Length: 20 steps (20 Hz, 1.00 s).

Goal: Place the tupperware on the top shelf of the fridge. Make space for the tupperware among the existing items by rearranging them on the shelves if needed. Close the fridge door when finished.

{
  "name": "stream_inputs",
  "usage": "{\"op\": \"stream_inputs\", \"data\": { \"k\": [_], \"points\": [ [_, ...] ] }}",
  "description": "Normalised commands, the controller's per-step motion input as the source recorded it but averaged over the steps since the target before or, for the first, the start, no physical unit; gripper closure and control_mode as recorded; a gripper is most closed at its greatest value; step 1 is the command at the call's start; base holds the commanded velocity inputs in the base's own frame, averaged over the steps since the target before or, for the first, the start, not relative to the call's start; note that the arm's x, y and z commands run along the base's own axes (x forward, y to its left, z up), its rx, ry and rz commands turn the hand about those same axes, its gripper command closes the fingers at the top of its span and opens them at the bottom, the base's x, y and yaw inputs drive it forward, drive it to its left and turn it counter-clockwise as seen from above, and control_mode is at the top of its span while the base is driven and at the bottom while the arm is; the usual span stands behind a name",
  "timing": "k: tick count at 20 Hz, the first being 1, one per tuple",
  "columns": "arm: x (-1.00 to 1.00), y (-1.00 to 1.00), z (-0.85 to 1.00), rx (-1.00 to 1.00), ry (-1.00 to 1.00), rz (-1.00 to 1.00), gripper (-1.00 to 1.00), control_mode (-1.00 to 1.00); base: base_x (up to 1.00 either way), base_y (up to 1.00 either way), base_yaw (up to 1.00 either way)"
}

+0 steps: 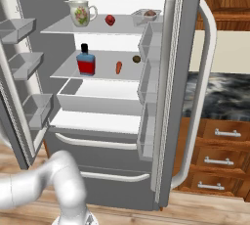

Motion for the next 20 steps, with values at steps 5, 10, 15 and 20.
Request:
{"op": "stream_inputs", "data": {
  "k": [5, 10, 15, 20],
  "points": [
    [0.55, -0.43, -0.08, -0.04, 0.2, -0.15, -1.0, -1.0, 0.0, 0.0, 0.0],
    [0.01, -0.99, -0.18, -0.03, 0.17, -0.14, -1.0, -1.0, 0.0, 0.0, 0.0],
    [0.0, -1.0, -0.05, 0.0, 0.14, -0.1, -1.0, -1.0, 0.0, 0.0, 0.0],
    [0.11, -1.0, 0.0, 0.0, 0.12, -0.04, -1.0, -1.0, 0.0, 0.0, 0.0]
  ]
}}
